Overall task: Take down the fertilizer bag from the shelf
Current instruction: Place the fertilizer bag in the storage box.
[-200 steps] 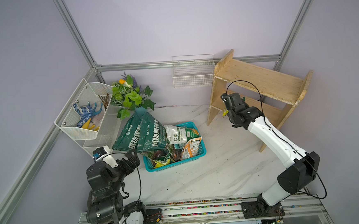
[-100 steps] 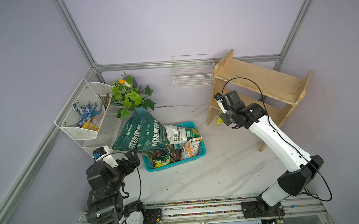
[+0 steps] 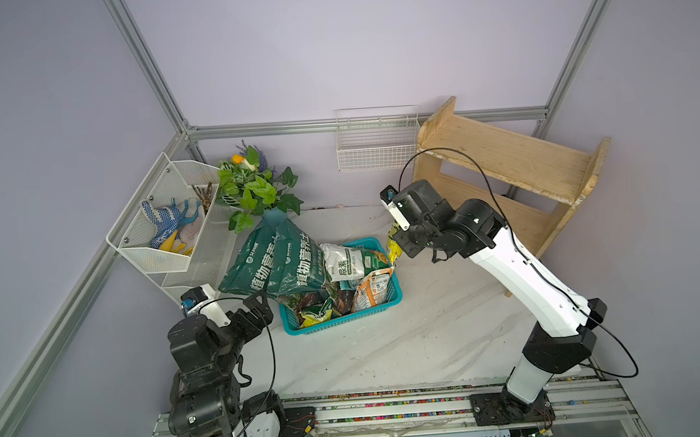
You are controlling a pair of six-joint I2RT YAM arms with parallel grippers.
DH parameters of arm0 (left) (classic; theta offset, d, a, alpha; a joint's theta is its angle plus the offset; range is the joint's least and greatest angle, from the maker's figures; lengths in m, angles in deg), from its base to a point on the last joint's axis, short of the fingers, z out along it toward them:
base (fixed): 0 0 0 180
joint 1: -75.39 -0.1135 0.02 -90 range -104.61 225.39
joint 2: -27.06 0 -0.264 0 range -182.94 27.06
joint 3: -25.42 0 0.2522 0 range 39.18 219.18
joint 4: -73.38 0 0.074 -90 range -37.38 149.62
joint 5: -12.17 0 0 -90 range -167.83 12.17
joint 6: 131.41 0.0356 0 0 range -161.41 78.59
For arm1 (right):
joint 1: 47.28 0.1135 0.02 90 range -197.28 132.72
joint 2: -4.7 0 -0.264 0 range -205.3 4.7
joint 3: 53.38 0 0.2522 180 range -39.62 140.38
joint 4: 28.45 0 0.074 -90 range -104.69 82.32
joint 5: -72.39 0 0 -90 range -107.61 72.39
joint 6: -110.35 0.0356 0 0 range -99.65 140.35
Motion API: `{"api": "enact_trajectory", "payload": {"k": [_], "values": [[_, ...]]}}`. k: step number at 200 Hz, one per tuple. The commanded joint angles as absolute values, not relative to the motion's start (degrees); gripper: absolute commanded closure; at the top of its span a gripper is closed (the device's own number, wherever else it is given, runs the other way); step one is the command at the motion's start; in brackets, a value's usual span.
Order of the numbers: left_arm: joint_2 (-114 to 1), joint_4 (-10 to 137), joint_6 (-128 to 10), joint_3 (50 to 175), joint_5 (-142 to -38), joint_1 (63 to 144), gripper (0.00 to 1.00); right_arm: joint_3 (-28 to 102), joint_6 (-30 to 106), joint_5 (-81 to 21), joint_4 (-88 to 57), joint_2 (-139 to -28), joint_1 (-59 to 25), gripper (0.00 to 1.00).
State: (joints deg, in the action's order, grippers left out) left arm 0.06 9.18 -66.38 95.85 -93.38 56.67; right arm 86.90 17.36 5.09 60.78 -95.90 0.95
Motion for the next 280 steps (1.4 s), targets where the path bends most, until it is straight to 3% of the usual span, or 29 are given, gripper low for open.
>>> {"api": "enact_trajectory", "payload": {"k": [1,56,92,133,187,232,280], "values": [[0.0,8.6,-66.7,96.5,-93.1,56.9,0.00,90.7,17.9,2.0,60.9,-96.3,5.6,1.00],[0.1,8.6,-66.7,96.4,-93.2,56.9,0.01,75.0,6.8,4.5,40.2,-89.9,13.4,1.00],[0.1,8.6,-66.7,96.5,-93.3,56.9,0.00,53.3,-2.3,-0.7,15.6,-80.3,14.8,1.00],[0.4,8.8,-66.7,96.4,-94.0,57.1,0.00,32.6,-11.3,1.6,-14.6,-74.6,15.5,1.00],[0.3,8.9,-66.8,96.3,-95.5,57.2,0.00,30.1,-16.3,-0.6,-27.1,-80.1,15.3,1.00],[-0.1,10.2,-67.2,95.7,-99.5,57.2,0.00,29.8,-16.7,-11.2,-31.6,-87.0,11.6,1.00],[0.2,10.3,-67.4,95.7,-101.5,57.2,0.00,22.6,-17.4,-17.9,-45.6,-89.4,8.5,1.00]]}}
